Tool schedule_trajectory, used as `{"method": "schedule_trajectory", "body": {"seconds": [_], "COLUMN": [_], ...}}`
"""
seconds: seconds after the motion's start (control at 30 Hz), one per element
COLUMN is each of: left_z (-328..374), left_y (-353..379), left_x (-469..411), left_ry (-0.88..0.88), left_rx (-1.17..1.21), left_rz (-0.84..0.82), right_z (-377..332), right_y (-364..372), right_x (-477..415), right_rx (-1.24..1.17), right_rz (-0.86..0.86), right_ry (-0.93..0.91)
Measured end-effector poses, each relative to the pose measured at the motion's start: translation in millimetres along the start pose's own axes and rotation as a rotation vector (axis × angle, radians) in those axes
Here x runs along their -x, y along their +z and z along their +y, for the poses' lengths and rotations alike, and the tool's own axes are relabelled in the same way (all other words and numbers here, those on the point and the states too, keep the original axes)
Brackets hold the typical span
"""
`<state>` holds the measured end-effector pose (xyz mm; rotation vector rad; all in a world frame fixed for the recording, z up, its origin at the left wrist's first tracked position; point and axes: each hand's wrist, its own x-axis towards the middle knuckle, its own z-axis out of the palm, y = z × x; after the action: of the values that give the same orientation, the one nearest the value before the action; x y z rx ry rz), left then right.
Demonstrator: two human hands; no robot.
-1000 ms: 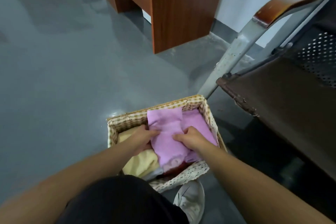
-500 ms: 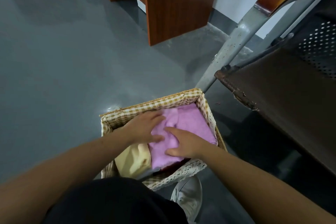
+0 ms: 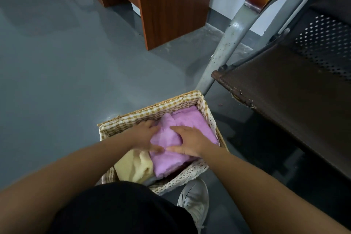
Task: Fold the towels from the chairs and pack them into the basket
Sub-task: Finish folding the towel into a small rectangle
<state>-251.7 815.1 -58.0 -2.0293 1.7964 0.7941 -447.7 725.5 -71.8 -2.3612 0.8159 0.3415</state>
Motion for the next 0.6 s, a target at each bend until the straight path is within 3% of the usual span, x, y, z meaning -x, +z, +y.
{"method": "schedule_trajectory", "body": {"seconds": [0.13,0.27,0.4,0.6], "left_z": [11,59,151,322], "left_y": [-57,-135,-203,-234], "left_x": [11,31,49,58], "left_ry": [0.036,0.093,0.187,0.404], "left_rx": [0.094,0.105,0.174,0.194], "left_rz": [0.127,0.333,0.534,0.57], "right_z": [-8,-6,20,97], "right_y": [-58,-131,-196,-231], "right_x": [24,81,171,316], "right_rx": [-0.138,-0.108,-0.06,-0.031], "right_rz": [0.203,0.407,0.56,0.754], "right_ry": [0.142,0.203,0.286,0.558]}}
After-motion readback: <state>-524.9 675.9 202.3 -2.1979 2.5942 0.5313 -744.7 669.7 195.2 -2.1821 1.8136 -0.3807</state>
